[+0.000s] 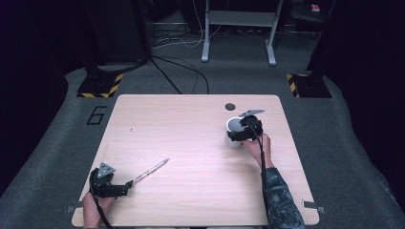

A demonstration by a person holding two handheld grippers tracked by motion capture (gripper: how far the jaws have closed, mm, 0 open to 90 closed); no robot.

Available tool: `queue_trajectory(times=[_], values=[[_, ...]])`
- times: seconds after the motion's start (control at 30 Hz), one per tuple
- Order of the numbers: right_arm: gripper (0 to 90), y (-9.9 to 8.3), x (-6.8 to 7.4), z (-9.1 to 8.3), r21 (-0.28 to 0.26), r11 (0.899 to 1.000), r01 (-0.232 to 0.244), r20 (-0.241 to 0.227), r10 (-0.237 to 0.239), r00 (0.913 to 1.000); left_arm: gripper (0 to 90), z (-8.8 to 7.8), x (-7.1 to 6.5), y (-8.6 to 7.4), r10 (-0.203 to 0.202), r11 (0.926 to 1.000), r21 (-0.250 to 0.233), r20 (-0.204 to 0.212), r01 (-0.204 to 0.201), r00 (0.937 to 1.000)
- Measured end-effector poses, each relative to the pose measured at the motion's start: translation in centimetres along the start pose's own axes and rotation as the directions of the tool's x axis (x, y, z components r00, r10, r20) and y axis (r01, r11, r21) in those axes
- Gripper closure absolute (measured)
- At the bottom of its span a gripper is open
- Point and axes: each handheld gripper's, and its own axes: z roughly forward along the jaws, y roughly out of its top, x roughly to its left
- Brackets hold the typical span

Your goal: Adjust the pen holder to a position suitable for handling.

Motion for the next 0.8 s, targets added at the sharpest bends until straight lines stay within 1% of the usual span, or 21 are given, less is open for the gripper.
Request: queue_trajectory(times=[0.07, 0.1, 0.13, 0.17, 0.2, 0.23, 0.27, 0.3, 0.37, 0.43, 0.5, 0.57, 0.63, 0.67, 0.77, 0.8], values=[[5.9, 0.1, 0.6, 0.1, 0.002, 1.0, 0.002, -0.013, -0.002, 0.9999, 1.4, 0.0, 0.0, 0.0, 0.004, 1.0, -0.004, 0.003, -0.004, 1.0], [5.9, 0.1, 0.9, 0.1, 0.002, 1.0, 0.011, -0.018, -0.011, 0.9998, 1.4, 0.2, -0.1, -0.1, -0.001, 0.9998, -0.021, -0.002, 0.001, 1.0], [5.9, 0.1, 1.3, 0.2, -0.007, 1.0, 0.018, -0.023, -0.018, 0.9996, 1.4, 0.1, -0.1, -0.1, 0.001, 0.9998, -0.018, -0.001, -0.001, 1.0], [5.9, 0.1, 1.9, 0.3, -0.004, 1.0, 0.031, -0.043, -0.031, 0.9986, 1.4, 0.1, -0.1, -0.1, 0.001, 0.9998, -0.019, -0.001, -0.001, 1.0], [5.9, 0.1, 1.9, 0.3, -0.004, 1.0, 0.031, -0.043, -0.031, 0.9986, 1.4, 0.1, -0.1, -0.1, 0.001, 0.9998, -0.019, -0.001, -0.001, 1.0], [5.9, 0.2, 2.2, 0.3, -0.004, 0.999, 0.033, -0.042, -0.033, 0.9986, 1.4, 0.1, -0.1, -0.1, 0.001, 0.9998, -0.019, -0.001, -0.001, 1.0], [5.9, 0.2, 2.6, 0.4, -0.001, 0.999, 0.033, -0.05, -0.033, 0.9982, 1.4, 0.1, -0.1, -0.1, 0.001, 0.9998, -0.019, -0.001, -0.001, 1.0], [5.9, 0.3, 2.8, 0.4, 0.002, 0.999, 0.048, -0.055, -0.048, 0.9973, 1.4, 0.1, -0.1, -0.1, 0.001, 0.9998, -0.019, -0.001, -0.001, 1.0], [5.9, 0.4, 3.4, 0.5, 0.001, 0.999, 0.047, -0.062, -0.047, 0.997, 1.4, 0.1, -0.1, -0.1, 0.001, 0.9998, -0.019, -0.001, -0.001, 1.0], [5.9, 0.4, 4.1, 0.7, -0.003, 0.998, 0.063, -0.078, -0.063, 0.9949, 1.4, 0.1, -0.1, -0.1, 0.001, 0.9998, -0.019, -0.001, -0.001, 1.0], [5.9, 0.5, 4.4, 0.7, 0.0, 0.998, 0.069, -0.083, -0.069, 0.9942, 1.4, 0.1, -0.1, -0.1, 0.001, 0.9998, -0.02, -0.002, -0.001, 1.0], [5.9, 0.5, 4.8, 0.7, 0.001, 0.996, 0.091, -0.09, -0.091, 0.9919, 1.4, 0.1, -0.1, -0.1, 0.001, 0.9998, -0.019, -0.001, -0.001, 1.0], [5.9, 0.5, 5.5, 0.8, -0.005, 0.996, 0.084, -0.097, -0.084, 0.9917, 1.4, 0.1, -0.1, -0.1, 0.001, 0.9998, -0.019, -0.001, -0.001, 1.0], [5.9, 0.5, 5.7, 0.8, -0.004, 0.995, 0.102, -0.102, -0.102, 0.9895, 1.4, 0.1, -0.1, -0.1, 0.001, 0.9998, -0.019, -0.001, -0.001, 1.0], [5.9, 0.6, 6.6, 0.9, -0.009, 0.994, 0.11, -0.12, -0.111, 0.9866, 1.4, 0.1, -0.1, -0.1, 0.001, 0.9998, -0.019, -0.001, -0.001, 1.0], [5.9, 0.6, 6.8, 0.9, -0.008, 0.992, 0.125, -0.123, -0.125, 0.9844, 1.4, 0.2, -0.1, -0.1, 0.0, 0.9998, -0.02, -0.002, 0.0, 1.0]])
